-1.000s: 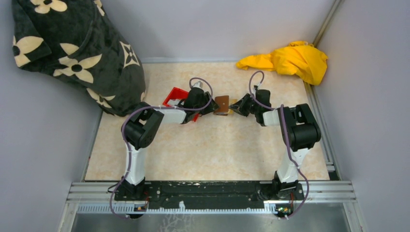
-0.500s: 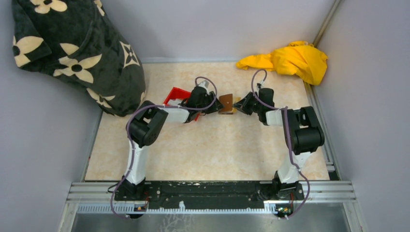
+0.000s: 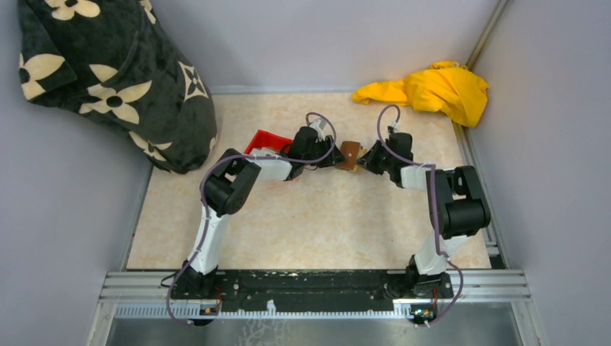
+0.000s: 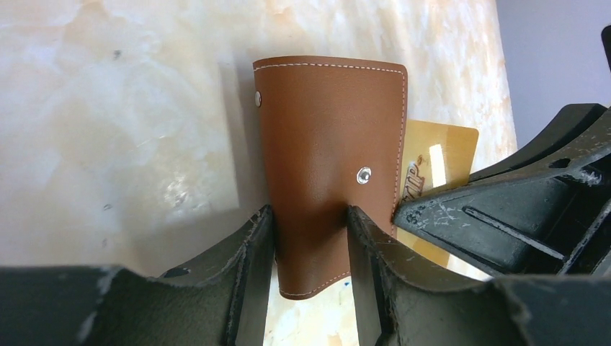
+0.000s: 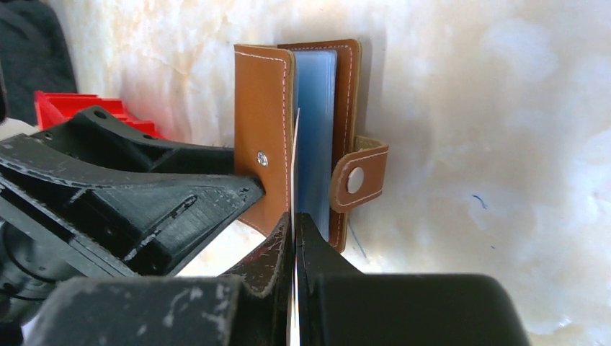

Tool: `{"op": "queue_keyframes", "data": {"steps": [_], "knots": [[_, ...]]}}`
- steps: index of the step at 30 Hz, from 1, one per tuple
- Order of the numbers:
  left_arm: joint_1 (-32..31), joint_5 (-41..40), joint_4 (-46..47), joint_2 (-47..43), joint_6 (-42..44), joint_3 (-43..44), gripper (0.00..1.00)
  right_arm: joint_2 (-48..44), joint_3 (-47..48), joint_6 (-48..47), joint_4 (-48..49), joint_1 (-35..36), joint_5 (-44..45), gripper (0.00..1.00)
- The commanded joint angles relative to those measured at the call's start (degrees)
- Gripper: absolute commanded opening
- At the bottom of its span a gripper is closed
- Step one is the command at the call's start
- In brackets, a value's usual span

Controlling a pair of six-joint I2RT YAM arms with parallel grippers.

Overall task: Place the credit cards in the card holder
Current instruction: Adjust the storage box at the center of the board.

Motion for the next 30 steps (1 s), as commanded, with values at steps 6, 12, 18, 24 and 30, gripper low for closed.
{"op": "queue_keyframes", "data": {"steps": [6, 12, 18, 24, 30], "knots": [[-4.4, 8.6, -2.7, 3.5, 1.2, 1.8, 0.50, -3.5, 0.8, -3.3, -1.1, 0.8, -0.5, 0.00], [-3.5, 5.3, -0.1, -0.3, 0.2, -3.2, 0.55, -6.3, 1.6, -3.4, -1.7, 0.8, 0.4, 0.00], [-2.5, 1.5, 3.9, -4.3, -2.1, -9.2, 0.58, -6.8, 2.6, -3.7, -2.5, 0.7, 0.4, 0.00], [-2.1, -0.7, 6.0, -6.3, -3.2, -12.0, 0.59, -6.4, 3.0, -3.1, -1.7, 0.8, -0.8, 0.00], [-2.0, -1.5, 7.3, -7.0, -4.2, -13.7, 0.60, -6.3, 3.6, -2.2, -0.7, 0.8, -2.7, 0.00]]}}
